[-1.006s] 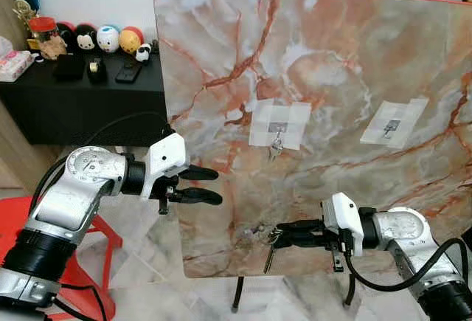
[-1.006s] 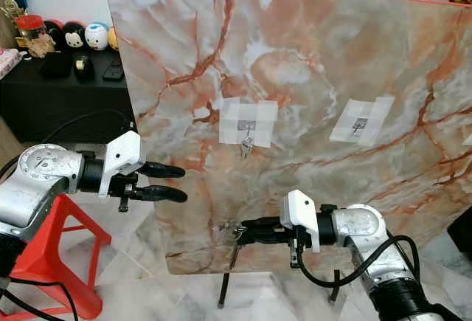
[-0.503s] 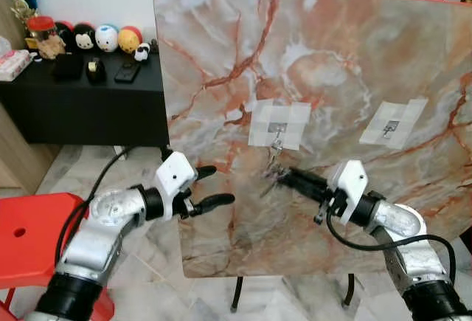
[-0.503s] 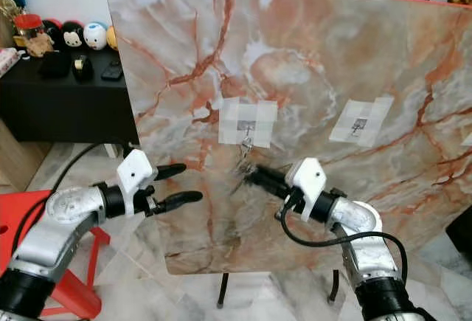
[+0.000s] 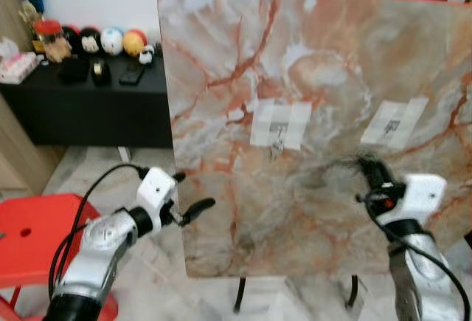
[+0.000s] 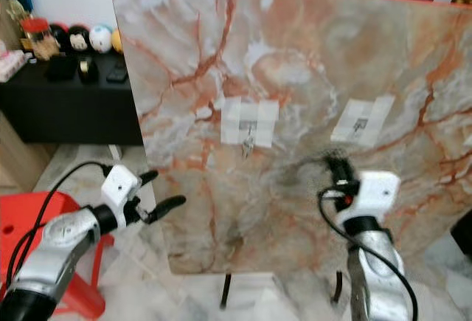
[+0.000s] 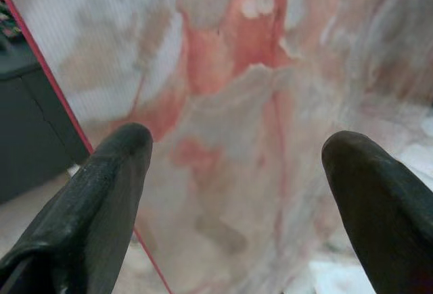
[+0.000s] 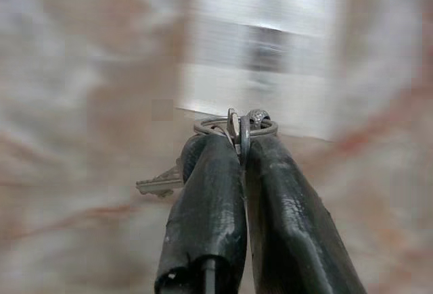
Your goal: Hang keys on a hook
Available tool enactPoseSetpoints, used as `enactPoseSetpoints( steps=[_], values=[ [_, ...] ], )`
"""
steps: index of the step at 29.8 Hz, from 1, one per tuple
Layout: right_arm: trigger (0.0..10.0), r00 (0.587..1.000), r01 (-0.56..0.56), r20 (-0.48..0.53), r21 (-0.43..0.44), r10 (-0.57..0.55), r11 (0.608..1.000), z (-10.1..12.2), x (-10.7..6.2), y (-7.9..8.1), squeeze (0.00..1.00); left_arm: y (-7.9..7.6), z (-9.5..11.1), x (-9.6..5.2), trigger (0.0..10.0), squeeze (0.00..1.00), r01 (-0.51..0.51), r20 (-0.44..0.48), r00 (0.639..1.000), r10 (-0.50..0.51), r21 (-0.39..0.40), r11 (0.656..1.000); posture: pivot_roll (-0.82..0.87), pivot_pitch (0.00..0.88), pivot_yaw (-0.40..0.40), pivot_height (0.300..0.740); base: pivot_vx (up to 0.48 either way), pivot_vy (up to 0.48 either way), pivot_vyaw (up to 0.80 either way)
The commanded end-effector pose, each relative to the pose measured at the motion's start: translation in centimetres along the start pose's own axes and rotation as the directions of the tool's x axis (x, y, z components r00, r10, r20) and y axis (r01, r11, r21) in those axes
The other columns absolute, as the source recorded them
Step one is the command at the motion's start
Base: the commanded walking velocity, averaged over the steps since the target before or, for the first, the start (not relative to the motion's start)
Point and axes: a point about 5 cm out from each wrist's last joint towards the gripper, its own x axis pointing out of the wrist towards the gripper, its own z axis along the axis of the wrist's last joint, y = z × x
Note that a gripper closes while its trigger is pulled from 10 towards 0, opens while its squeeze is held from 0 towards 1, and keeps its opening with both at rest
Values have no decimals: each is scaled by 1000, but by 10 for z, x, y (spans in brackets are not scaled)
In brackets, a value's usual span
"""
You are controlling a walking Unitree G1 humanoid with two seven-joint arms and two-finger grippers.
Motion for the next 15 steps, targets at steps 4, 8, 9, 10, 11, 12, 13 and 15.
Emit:
enactPoseSetpoints(
  steps=[4,8,9,10,11,12,13,15],
  values=[
    [0,982,190,-3,43,-190,981,0,12,-2,0,3,-8,9,10000,937,-76,-10,997,77,40,996,7,0,-85,740,0,0,0],
    [0,972,229,29,86,-232,970,5,20,7,0,-1,-17,10,10000,937,-97,-13,995,98,19,995,10,0,-84,740,0,0,0],
    [0,970,235,33,103,-239,967,6,21,9,0,-2,-20,9,10000,937,-103,-21,994,103,24,994,7,0,-83,740,0,0,0],
    [0,966,250,35,114,-255,962,6,23,9,0,-3,-23,9,10000,937,-106,-28,994,107,27,994,6,0,-81,740,0,0,0],
    [0,960,271,26,152,-278,951,5,26,10,0,-5,-27,8,10000,941,-115,-40,992,117,31,993,7,0,-80,740,0,0,0],
    [0,959,274,22,164,-281,948,5,27,10,0,-6,-28,8,10000,933,-116,-42,992,117,32,993,7,0,-80,740,0,0,0],
    [1490,957,281,21,169,-289,945,4,28,10,0,-6,-30,8,10000,937,-116,-41,992,118,30,993,10,0,-82,740,0,0,0],
    [4078,956,284,23,168,-292,944,4,29,11,0,-6,-30,8,10000,937,-119,-40,992,120,27,993,10,0,-82,740,0,0,0]
  ],
)
